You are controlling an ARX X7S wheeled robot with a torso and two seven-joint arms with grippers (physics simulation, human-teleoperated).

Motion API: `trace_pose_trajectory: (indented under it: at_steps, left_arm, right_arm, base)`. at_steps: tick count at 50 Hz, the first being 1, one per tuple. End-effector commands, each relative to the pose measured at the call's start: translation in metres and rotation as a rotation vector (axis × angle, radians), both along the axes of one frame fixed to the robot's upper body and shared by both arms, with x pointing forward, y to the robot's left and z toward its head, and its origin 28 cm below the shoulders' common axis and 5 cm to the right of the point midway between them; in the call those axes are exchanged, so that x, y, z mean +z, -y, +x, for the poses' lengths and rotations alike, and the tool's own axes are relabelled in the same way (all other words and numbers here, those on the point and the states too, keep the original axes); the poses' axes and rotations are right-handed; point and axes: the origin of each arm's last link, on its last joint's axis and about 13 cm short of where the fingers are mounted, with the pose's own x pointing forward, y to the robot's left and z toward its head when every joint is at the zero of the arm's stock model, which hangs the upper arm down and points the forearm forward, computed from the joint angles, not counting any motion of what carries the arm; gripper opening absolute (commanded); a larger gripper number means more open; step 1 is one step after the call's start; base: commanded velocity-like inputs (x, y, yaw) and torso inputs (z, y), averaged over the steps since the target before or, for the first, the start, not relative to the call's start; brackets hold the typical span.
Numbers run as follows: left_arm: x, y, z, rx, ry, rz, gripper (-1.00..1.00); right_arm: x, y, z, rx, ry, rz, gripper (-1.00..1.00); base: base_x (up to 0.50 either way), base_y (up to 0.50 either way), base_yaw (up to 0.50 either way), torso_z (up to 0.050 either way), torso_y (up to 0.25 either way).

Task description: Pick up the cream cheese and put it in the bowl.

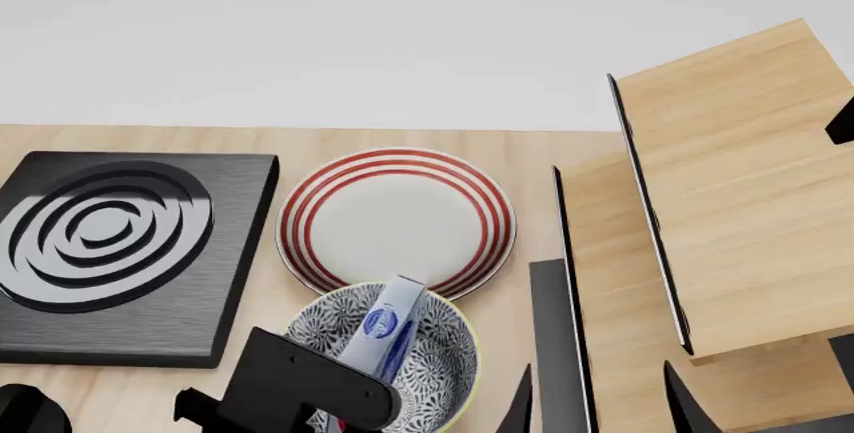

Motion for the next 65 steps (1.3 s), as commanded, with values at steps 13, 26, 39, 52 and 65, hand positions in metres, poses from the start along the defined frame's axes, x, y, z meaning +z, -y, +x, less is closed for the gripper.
trace_pose_trajectory:
  at_steps: [13, 26, 39, 52, 65]
  left_arm:
    - [0.000, 0.003, 0.006, -0.002, -0.015, -0.004, -1.00]
    - [0.003, 0.002, 0.005, 0.013, -0.003, 0.001, -1.00]
    - [0.003, 0.001, 0.005, 0.029, -0.010, -0.013, 1.00]
    - [0.005, 0.001, 0.007, 0.033, -0.010, -0.013, 1.00]
    - [0.014, 0.002, 0.001, 0.030, 0.011, -0.012, 1.00]
  right_arm:
    - [-0.003, -0.001, 0.000, 0.003, -0.008, 0.000, 1.00]
    - [-0.003, -0.001, -0.001, -0.002, -0.007, -0.007, 1.00]
    - [-0.002, -0.001, 0.000, 0.002, -0.005, -0.008, 1.00]
    - [-0.001, 0.000, 0.001, -0.001, -0.003, -0.011, 1.00]
    - [-0.002, -0.001, 0.000, 0.000, -0.004, -0.009, 1.00]
  base:
    - [0.00, 0.00, 0.00, 0.000, 0.001]
    - [0.00, 0.00, 0.00, 0.000, 0.001]
    - [0.00, 0.00, 0.00, 0.001, 0.000]
    - [0.00, 0.00, 0.00, 0.000, 0.000]
    - [0.00, 0.00, 0.00, 0.000, 0.000]
